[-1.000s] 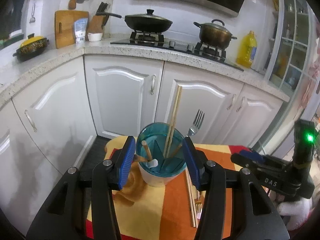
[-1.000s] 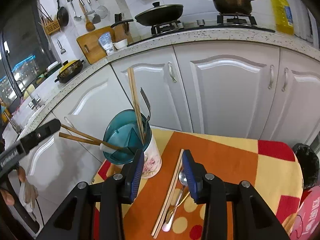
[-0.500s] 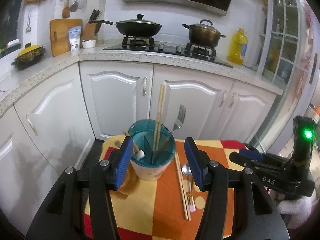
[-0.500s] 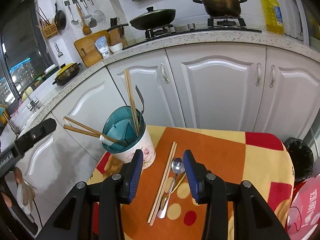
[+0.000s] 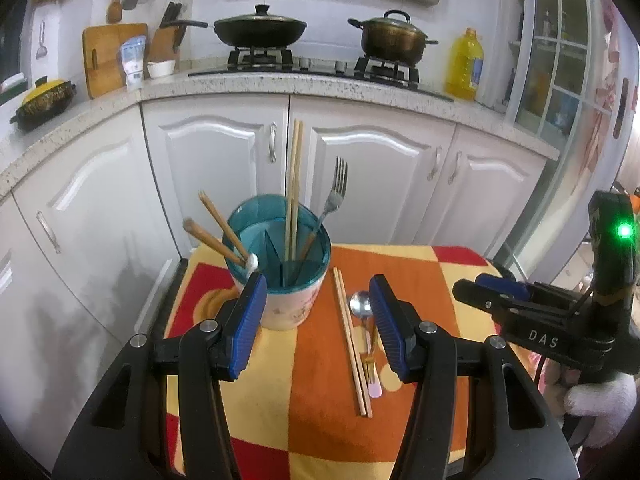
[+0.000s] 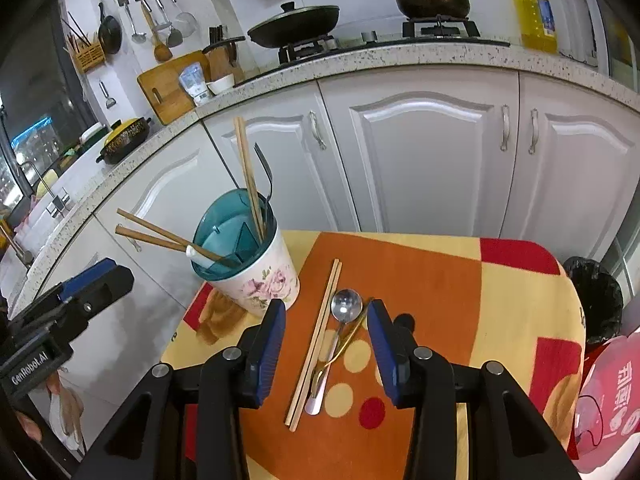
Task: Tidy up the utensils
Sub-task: 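Withdraw both open tools from the cup back over the blanket, then close the left tool on a chopstick while the right tool closes on the gold-handled fork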
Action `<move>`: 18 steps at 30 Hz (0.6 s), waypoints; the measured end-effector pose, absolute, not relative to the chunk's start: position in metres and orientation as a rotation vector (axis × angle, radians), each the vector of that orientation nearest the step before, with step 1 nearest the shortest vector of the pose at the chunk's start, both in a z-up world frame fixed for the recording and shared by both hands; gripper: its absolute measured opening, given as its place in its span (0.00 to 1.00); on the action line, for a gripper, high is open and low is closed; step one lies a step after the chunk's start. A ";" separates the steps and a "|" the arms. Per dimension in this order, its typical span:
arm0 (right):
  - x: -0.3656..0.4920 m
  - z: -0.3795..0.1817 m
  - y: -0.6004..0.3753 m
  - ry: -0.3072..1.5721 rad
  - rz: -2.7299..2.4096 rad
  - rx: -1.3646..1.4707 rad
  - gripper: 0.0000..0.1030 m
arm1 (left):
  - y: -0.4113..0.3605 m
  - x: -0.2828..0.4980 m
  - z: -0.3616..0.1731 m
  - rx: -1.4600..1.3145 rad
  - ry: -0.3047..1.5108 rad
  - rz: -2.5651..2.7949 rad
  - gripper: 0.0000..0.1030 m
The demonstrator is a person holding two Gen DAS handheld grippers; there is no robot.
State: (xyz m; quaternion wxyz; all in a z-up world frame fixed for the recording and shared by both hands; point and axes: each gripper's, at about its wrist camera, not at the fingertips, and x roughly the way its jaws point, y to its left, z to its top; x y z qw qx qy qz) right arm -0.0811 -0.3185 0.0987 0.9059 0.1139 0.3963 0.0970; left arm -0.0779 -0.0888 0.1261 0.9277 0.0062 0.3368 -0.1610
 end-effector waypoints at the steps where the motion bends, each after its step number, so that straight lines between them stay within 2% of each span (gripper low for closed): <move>1: -0.081 0.097 -0.319 0.823 0.200 0.236 0.39 | -0.089 -0.078 0.123 0.013 0.697 -0.332 0.51; 18: -0.043 0.011 -0.329 1.009 0.223 0.289 0.38 | -0.084 -0.063 0.033 -0.046 0.929 -0.400 0.51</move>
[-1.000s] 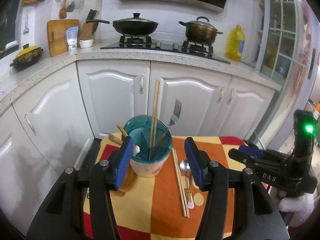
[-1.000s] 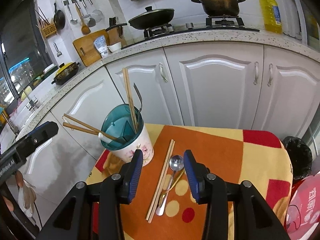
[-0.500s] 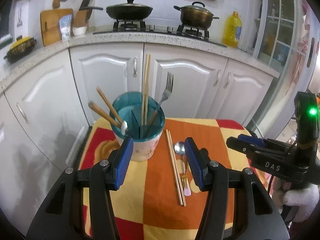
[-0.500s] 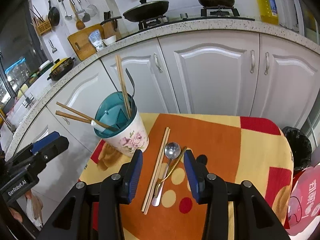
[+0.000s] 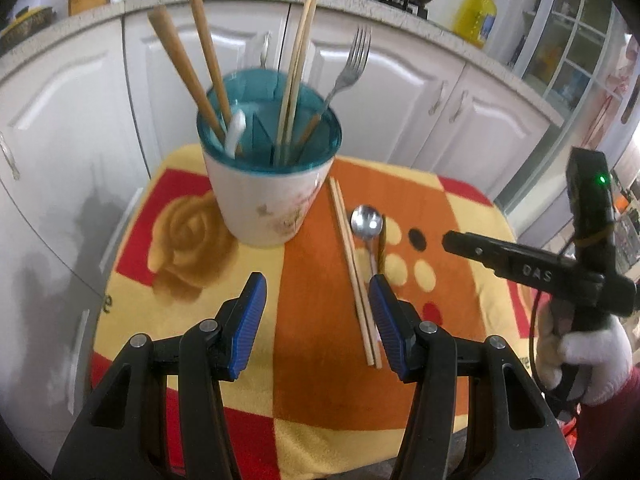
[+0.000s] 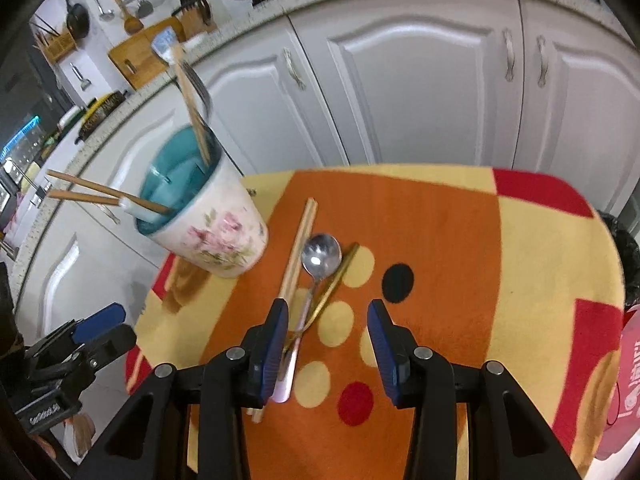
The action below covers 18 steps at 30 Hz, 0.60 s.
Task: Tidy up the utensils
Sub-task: 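Close the left tool on a chopstick while the right tool closes on the gold-handled fork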
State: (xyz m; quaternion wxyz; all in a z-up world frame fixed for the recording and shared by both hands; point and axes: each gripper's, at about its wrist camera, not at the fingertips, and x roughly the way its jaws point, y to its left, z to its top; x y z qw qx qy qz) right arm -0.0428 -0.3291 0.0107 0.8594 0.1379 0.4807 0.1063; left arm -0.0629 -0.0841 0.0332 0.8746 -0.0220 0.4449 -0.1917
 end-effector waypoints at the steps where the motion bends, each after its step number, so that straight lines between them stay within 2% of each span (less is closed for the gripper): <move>1: -0.041 0.006 -0.328 1.017 0.228 0.291 0.35 | -0.084 -0.061 0.029 -0.042 0.941 -0.403 0.51; 5: -0.025 -0.016 -0.318 1.067 0.247 0.286 0.29 | -0.093 -0.056 0.012 -0.031 0.981 -0.405 0.51; 11: -0.002 -0.036 -0.307 1.108 0.243 0.296 0.28 | -0.098 -0.050 0.003 -0.032 1.001 -0.407 0.51; 15: 0.007 -0.047 -0.298 1.128 0.238 0.254 0.14 | -0.098 -0.044 -0.002 -0.031 1.020 -0.396 0.51; 18: 0.004 -0.047 -0.304 1.112 0.250 0.270 0.12 | -0.100 -0.041 -0.005 -0.029 1.029 -0.394 0.51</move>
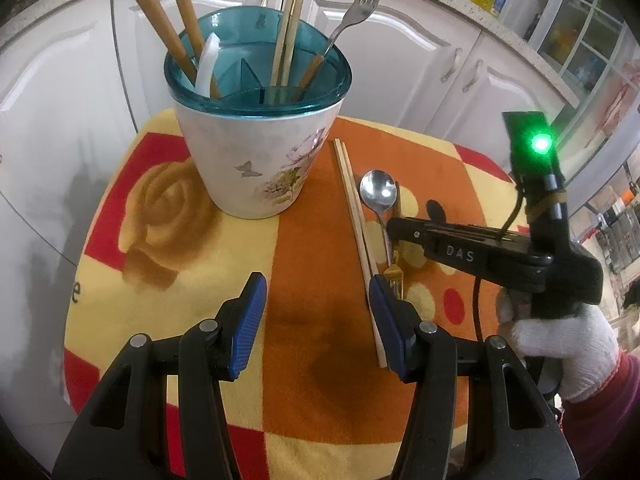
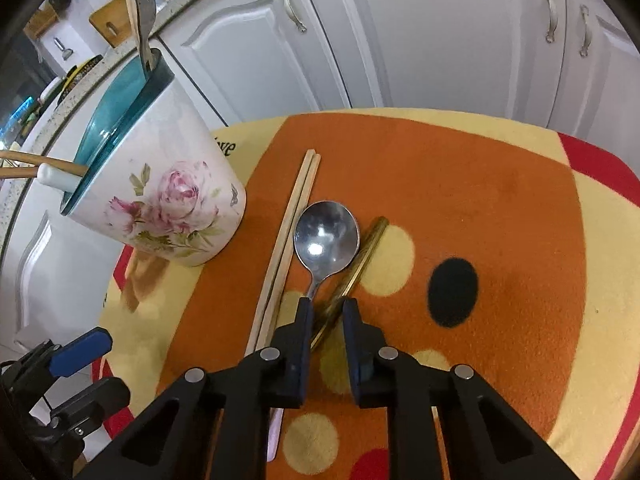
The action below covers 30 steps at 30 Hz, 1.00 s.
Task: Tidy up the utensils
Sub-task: 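Close the left tool on a chopstick while the right tool closes on the gold-handled fork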
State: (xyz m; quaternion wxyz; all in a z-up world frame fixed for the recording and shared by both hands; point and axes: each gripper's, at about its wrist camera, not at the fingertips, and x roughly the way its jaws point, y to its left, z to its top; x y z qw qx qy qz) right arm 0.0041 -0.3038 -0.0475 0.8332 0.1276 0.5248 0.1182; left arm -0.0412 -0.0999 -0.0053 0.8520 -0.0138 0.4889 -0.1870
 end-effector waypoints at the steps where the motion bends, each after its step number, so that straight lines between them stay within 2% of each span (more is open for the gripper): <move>1: 0.001 -0.046 -0.309 1.105 0.254 0.278 0.10 | -0.101 -0.040 -0.006 -0.028 1.032 -0.394 0.51; 3: -0.008 -0.040 -0.319 1.096 0.232 0.242 0.02 | -0.103 -0.039 -0.008 -0.027 1.037 -0.397 0.51; 7: -0.022 -0.046 -0.347 1.131 0.172 0.239 0.01 | -0.112 -0.033 -0.011 -0.034 1.033 -0.411 0.51; 11: -0.030 -0.039 -0.372 1.105 0.163 0.352 0.01 | -0.127 -0.022 -0.022 -0.032 1.057 -0.429 0.51; 13: -0.030 -0.034 -0.373 1.095 0.188 0.386 0.05 | -0.135 -0.018 -0.027 -0.026 1.066 -0.439 0.50; 15: -0.029 -0.031 -0.369 1.095 0.198 0.380 0.16 | -0.142 -0.015 -0.031 -0.010 1.068 -0.442 0.46; 17: -0.030 -0.029 -0.367 1.092 0.208 0.388 0.26 | -0.149 -0.010 -0.038 0.012 1.086 -0.442 0.38; 20: -0.029 -0.032 -0.361 1.105 0.229 0.420 0.27 | -0.154 -0.006 -0.048 0.030 1.115 -0.438 0.33; 30: -0.022 -0.036 -0.358 1.126 0.238 0.424 0.27 | -0.154 0.005 -0.056 0.033 1.122 -0.416 0.33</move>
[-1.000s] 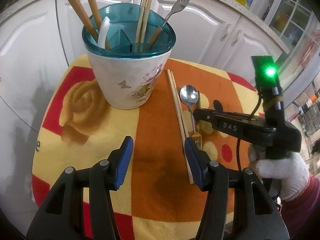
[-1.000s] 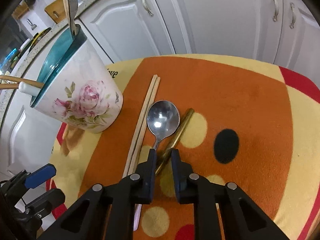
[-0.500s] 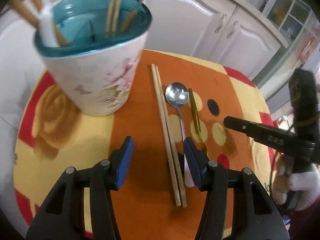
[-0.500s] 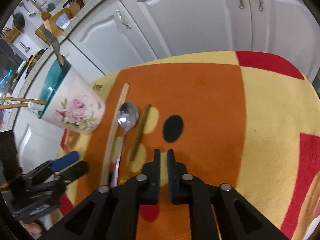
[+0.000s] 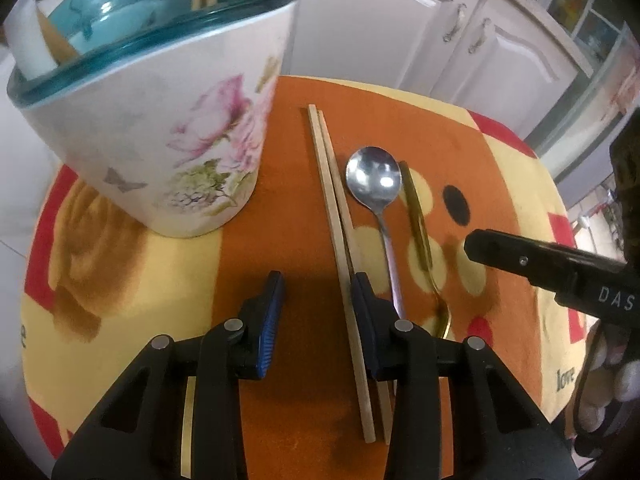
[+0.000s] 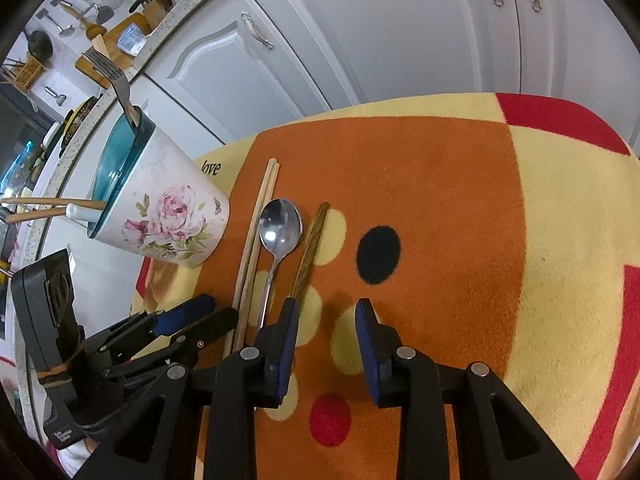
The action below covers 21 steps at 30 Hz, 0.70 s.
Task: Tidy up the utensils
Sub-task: 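Close the left tool on a chopstick while the right tool closes on the gold-handled fork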
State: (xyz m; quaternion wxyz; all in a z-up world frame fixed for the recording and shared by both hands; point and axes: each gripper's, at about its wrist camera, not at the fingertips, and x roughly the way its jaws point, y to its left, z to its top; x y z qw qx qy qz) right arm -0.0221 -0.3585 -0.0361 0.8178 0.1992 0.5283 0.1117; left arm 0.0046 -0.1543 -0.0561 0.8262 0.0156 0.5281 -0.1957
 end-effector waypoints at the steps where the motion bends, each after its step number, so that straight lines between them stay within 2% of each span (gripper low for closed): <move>1: -0.021 -0.037 -0.358 1.129 0.240 0.423 0.27 | -0.154 0.004 -0.056 0.040 1.120 -0.414 0.33; 11: -0.002 -0.038 -0.340 1.135 0.217 0.339 0.27 | -0.169 0.006 -0.059 0.127 1.074 -0.380 0.32; 13: 0.003 -0.040 -0.333 1.144 0.218 0.314 0.27 | -0.169 0.005 -0.060 0.141 1.058 -0.386 0.28; 14: 0.005 -0.041 -0.330 1.149 0.217 0.303 0.25 | -0.166 0.006 -0.060 0.132 1.057 -0.385 0.16; 15: 0.006 -0.043 -0.325 1.151 0.212 0.275 0.21 | -0.163 0.006 -0.060 0.120 1.061 -0.385 0.09; 18: 0.005 -0.043 -0.319 1.127 0.201 0.205 0.11 | -0.153 0.007 -0.060 0.068 1.090 -0.397 0.04; 21: -0.003 -0.042 -0.326 1.135 0.205 0.228 0.10 | -0.144 -0.001 -0.059 0.050 1.113 -0.410 0.04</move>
